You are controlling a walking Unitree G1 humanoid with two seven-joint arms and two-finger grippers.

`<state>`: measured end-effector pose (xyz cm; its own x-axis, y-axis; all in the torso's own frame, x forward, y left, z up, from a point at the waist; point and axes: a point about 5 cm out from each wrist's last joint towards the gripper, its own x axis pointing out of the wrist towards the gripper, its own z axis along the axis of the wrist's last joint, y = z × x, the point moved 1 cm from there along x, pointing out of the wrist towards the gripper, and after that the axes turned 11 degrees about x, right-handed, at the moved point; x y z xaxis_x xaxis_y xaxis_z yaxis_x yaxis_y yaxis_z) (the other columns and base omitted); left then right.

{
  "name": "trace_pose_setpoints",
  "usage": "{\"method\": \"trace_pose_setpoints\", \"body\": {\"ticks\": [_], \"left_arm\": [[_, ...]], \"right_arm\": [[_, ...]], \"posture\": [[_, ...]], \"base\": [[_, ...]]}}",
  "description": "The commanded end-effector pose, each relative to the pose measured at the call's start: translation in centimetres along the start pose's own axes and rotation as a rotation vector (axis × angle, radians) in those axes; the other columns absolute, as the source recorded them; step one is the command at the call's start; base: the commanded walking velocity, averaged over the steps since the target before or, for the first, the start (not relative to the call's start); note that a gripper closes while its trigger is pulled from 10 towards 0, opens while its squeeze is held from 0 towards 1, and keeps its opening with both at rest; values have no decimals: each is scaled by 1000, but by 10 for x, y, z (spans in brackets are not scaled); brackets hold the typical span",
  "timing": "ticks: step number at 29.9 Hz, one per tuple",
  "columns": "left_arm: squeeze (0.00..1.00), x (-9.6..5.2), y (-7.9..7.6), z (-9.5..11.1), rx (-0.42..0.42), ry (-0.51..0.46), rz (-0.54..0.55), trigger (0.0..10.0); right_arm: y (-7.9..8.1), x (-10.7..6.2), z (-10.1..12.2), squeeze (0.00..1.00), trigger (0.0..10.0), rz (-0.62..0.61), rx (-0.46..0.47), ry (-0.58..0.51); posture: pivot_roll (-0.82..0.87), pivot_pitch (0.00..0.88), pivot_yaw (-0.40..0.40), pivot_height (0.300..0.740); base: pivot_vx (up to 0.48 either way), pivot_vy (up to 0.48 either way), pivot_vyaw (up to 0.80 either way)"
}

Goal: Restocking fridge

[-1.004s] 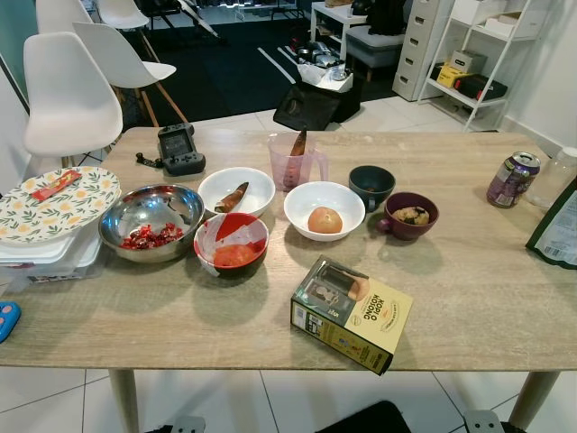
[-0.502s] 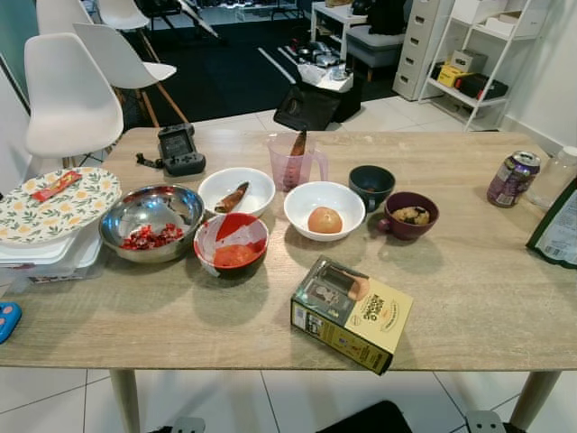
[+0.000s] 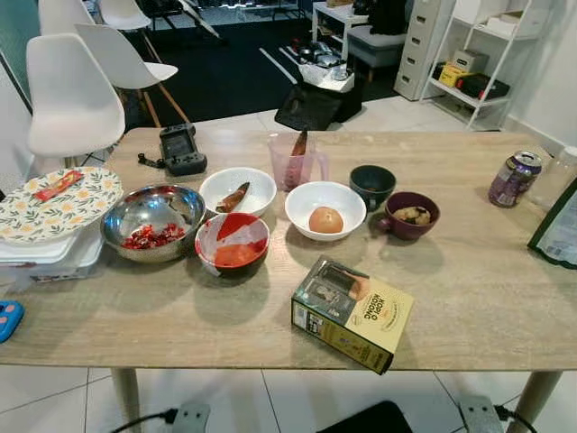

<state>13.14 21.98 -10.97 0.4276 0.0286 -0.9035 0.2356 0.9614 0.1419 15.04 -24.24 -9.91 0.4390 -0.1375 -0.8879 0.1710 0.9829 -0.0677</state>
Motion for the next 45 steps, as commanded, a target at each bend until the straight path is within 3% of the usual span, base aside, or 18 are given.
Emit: {"method": "trace_pose_setpoints", "body": {"ticks": [1, 10, 21, 37, 45], "left_arm": [[0, 0, 0, -4, -7, 19, 3, 10000], [0, 0, -6, -5, -46, 21, 2, 10000], [0, -1, -8, -12, -77, 38, 6, 10000], [0, -2, -13, -23, -58, 72, -12, 10000], [0, -3, -14, -25, -47, 79, -19, 10000]], "right_arm": [[-3, 0, 0, 0, 10000, -10, -14, 5], [18, 2, 12, 0, 10000, 67, -44, -27], [29, 3, 14, 0, 10000, 126, -83, -20], [28, 2, -5, 0, 10000, 69, -69, 23], [21, 0, -18, 0, 10000, 49, -41, 47]], "posture": [[-19, 0, -43, 740], [4, 0, -54, 740], [18, 0, -46, 740], [4, 0, -20, 740], [-4, 0, -14, 740]], "base": [[0, 0, 0], [0, 0, 0], [0, 0, 0], [0, 0, 0], [-266, 0, 0]]}}
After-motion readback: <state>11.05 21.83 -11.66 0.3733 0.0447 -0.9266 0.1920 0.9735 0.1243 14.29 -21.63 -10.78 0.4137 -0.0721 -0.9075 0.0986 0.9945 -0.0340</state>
